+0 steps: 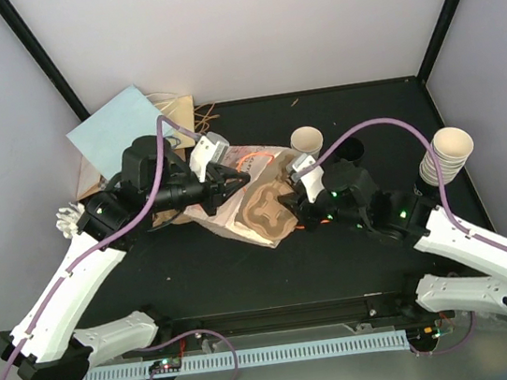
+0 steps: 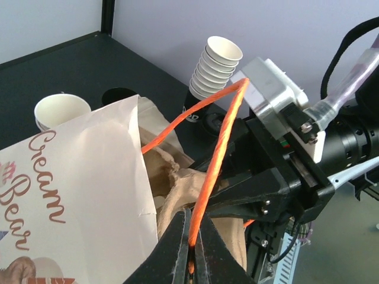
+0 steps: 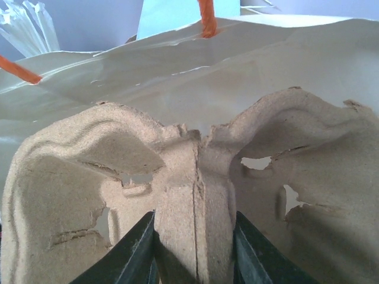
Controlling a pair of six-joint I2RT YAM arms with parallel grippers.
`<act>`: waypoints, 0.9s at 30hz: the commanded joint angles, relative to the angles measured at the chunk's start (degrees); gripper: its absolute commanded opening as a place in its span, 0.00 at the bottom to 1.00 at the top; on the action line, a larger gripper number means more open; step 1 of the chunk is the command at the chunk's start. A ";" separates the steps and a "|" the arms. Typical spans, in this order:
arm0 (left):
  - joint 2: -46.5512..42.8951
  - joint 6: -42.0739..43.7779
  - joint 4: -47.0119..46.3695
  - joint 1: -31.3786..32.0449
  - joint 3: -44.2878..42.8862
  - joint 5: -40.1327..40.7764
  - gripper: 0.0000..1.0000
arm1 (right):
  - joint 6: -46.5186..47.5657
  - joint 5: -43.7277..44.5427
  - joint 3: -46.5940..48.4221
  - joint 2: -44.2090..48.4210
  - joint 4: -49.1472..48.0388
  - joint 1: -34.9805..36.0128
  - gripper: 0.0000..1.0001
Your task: Pack the takeout coffee
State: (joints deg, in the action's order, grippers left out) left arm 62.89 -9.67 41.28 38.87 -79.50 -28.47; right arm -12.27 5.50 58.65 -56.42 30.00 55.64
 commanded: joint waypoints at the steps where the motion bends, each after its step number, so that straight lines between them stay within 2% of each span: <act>1: -0.03 -0.97 -3.02 0.25 -0.91 -3.41 0.02 | 1.73 1.02 2.15 -1.15 -0.28 0.26 0.31; 12: -0.60 2.94 2.91 0.24 -2.49 -0.83 0.02 | 6.54 7.60 3.46 0.55 2.15 0.26 0.31; 27: -1.01 6.59 7.75 0.28 -1.68 -1.43 0.02 | 5.02 10.33 4.19 -0.01 4.35 0.25 0.31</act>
State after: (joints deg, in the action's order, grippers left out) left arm 62.87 -4.95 47.11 38.87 -79.48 -28.58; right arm -6.74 12.99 61.25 -56.53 33.71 55.66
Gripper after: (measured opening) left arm 0.021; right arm 0.311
